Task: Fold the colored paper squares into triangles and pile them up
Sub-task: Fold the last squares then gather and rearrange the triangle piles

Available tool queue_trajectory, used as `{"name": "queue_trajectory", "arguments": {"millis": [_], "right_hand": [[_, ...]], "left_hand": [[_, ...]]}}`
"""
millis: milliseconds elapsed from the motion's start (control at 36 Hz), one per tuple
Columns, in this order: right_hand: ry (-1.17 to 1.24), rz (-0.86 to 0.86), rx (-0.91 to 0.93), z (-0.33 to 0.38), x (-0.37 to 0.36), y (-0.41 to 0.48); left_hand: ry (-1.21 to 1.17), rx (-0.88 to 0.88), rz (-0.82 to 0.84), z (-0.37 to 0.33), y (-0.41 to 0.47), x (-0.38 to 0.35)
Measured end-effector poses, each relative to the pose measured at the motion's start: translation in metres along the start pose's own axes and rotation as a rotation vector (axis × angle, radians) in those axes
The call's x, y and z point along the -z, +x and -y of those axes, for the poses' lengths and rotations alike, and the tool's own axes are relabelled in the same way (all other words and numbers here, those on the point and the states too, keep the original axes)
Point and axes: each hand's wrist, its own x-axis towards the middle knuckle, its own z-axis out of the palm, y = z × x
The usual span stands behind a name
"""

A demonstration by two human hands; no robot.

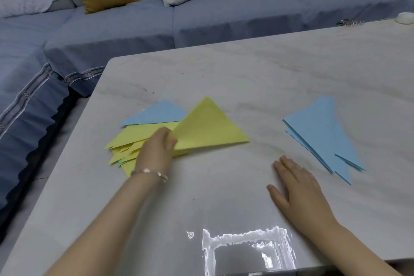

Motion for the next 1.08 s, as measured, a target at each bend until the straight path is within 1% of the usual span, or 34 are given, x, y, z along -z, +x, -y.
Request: {"name": "queue_trajectory", "arguments": {"millis": [111, 194, 250, 278, 333, 389, 444, 500, 583, 667, 722, 778, 806, 833, 861, 889, 944, 972, 1000, 1083], "right_hand": [[0.033, -0.100, 0.003, -0.004, 0.009, 0.012], [0.076, -0.116, -0.066, -0.009, 0.016, 0.022], [0.043, -0.135, -0.103, -0.014, 0.020, 0.029], [0.021, -0.135, -0.127, -0.016, 0.022, 0.032], [-0.016, -0.083, -0.222, -0.021, 0.027, 0.038], [-0.073, 0.003, -0.323, -0.028, 0.029, 0.042], [-0.111, 0.066, -0.375, -0.033, 0.031, 0.044], [-0.130, 0.121, -0.396, -0.037, 0.031, 0.045], [-0.146, 0.179, -0.412, -0.042, 0.030, 0.044], [-0.159, 0.161, -0.375, -0.044, 0.028, 0.041], [-0.139, 0.127, -0.356, -0.041, 0.027, 0.039], [-0.087, 0.026, -0.299, -0.034, 0.026, 0.035], [-0.066, -0.035, -0.259, -0.029, 0.024, 0.032], [-0.049, -0.084, -0.230, -0.022, 0.022, 0.028], [-0.032, -0.115, -0.201, -0.014, 0.020, 0.024], [-0.021, -0.128, -0.161, -0.004, 0.019, 0.019], [-0.031, -0.127, -0.066, 0.018, 0.018, 0.009], [-0.032, -0.113, -0.020, 0.028, 0.017, 0.004], [-0.028, -0.085, 0.023, 0.038, 0.017, -0.001], [0.013, 0.010, 0.116, 0.059, 0.021, -0.012]], "left_hand": [[0.098, 0.069, 0.001, 0.016, 0.047, 0.024], [0.369, 0.071, -0.072, 0.026, 0.062, 0.026], [0.458, 0.010, -0.086, 0.025, 0.060, 0.018], [0.485, -0.052, -0.068, 0.022, 0.057, 0.011], [0.508, -0.196, 0.011, 0.020, 0.048, -0.006], [0.513, -0.275, 0.135, 0.020, 0.037, -0.024], [0.555, -0.249, 0.253, 0.025, 0.029, -0.038], [0.596, -0.170, 0.321, 0.032, 0.029, -0.043], [0.644, -0.097, 0.331, 0.040, 0.036, -0.039], [0.632, -0.058, 0.327, 0.041, 0.038, -0.029], [0.587, -0.082, 0.272, 0.035, 0.032, -0.026], [0.487, -0.167, 0.170, 0.024, 0.020, -0.026], [0.384, -0.192, 0.135, 0.016, 0.011, -0.026], [0.242, -0.174, 0.135, 0.007, 0.001, -0.028], [0.080, -0.119, 0.171, -0.004, -0.010, -0.030], [-0.081, -0.027, 0.254, -0.016, -0.021, -0.032], [-0.402, 0.194, 0.430, -0.039, -0.040, -0.037], [-0.543, 0.294, 0.487, -0.048, -0.048, -0.041], [-0.627, 0.356, 0.531, -0.055, -0.056, -0.045], [-0.669, 0.349, 0.585, -0.062, -0.068, -0.060]]}}
